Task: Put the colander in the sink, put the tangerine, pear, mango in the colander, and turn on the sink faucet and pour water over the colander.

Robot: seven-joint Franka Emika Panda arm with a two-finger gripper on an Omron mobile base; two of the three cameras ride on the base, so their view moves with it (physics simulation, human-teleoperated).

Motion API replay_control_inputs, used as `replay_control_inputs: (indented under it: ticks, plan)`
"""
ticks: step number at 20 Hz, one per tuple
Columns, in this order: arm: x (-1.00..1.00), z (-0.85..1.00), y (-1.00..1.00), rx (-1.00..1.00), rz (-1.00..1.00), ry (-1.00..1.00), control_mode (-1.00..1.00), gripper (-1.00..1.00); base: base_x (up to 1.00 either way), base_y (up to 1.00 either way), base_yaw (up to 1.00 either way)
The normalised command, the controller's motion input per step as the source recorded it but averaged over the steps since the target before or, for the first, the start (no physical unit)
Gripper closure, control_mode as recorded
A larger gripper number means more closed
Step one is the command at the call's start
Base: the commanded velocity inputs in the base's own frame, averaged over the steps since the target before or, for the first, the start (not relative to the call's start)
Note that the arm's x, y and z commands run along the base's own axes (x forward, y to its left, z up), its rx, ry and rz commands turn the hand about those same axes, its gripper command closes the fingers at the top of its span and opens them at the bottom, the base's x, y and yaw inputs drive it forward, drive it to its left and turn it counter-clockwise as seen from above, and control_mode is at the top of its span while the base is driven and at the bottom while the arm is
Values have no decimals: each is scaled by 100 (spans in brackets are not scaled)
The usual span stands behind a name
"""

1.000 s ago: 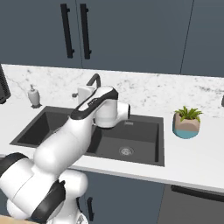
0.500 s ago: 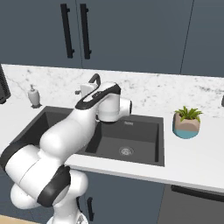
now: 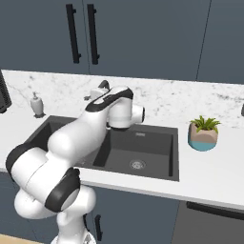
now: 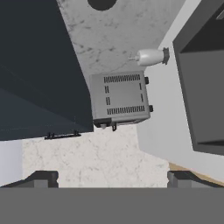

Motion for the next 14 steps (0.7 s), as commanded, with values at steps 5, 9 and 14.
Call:
replay_control_inputs:
  ticks: [5, 9, 14]
  plan:
    - [12, -5, 10, 0, -6, 0, -100, -100, 0, 0, 0]
    - [8, -14, 23, -3, -7, 0, -100, -100, 0, 0, 0]
    - [13, -11, 20, -4, -6, 0, -100, -100, 0, 0, 0]
